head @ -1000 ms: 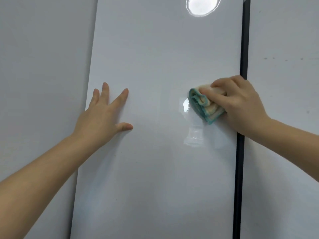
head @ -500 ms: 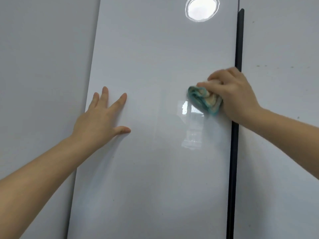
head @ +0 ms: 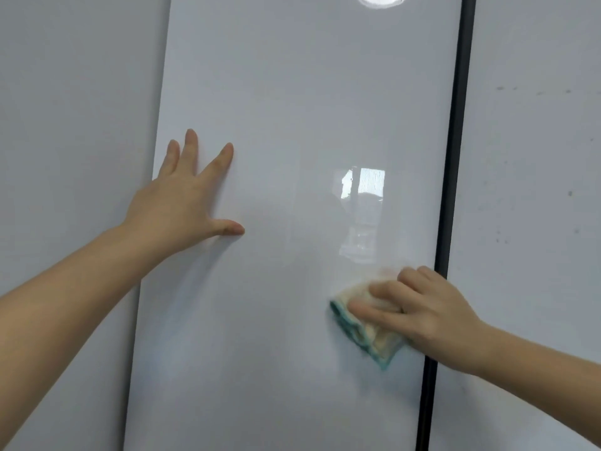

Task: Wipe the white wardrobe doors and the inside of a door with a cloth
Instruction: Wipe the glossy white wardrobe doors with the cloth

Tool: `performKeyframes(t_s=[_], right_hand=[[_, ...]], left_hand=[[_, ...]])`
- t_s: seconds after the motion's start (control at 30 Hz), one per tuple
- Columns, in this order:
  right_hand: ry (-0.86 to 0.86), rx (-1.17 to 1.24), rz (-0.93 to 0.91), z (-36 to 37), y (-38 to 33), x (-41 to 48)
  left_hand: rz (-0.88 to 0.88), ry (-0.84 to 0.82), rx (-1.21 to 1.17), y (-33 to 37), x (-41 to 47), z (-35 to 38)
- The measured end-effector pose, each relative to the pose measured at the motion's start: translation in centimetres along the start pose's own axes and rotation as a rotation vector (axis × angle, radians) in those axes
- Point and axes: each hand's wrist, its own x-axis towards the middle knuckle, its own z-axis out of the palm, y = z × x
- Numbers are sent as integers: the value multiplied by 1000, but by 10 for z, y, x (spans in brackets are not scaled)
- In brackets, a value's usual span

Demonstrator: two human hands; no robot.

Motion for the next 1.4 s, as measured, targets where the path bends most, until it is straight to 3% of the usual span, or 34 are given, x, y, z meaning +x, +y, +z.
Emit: performKeyframes(t_s=[0.1, 0.3, 0.37, 0.53, 0.77, 0.97, 1.17, 1.4], right_hand=[[-29, -1, -60, 0, 1, 8], [224, 6, 450, 3, 28, 73], [219, 29, 400, 15, 0, 68], [29, 58, -20, 27, -56, 45], [281, 54, 408, 33, -23, 134], [182, 30, 70, 60, -88, 133], [282, 163, 481, 52, -50, 200], [353, 94, 420, 67, -61, 203]], left_hand=[[-5, -3, -22, 0, -1, 1], [16, 13, -30, -5, -4, 4], [24, 6, -20, -8, -4, 4], [58, -3, -15, -13, -1, 1], [135, 41, 82, -26, 8, -10], [246, 0, 166, -37, 17, -21], [273, -94, 79, -43, 21, -27], [263, -41, 150, -42, 21, -24]])
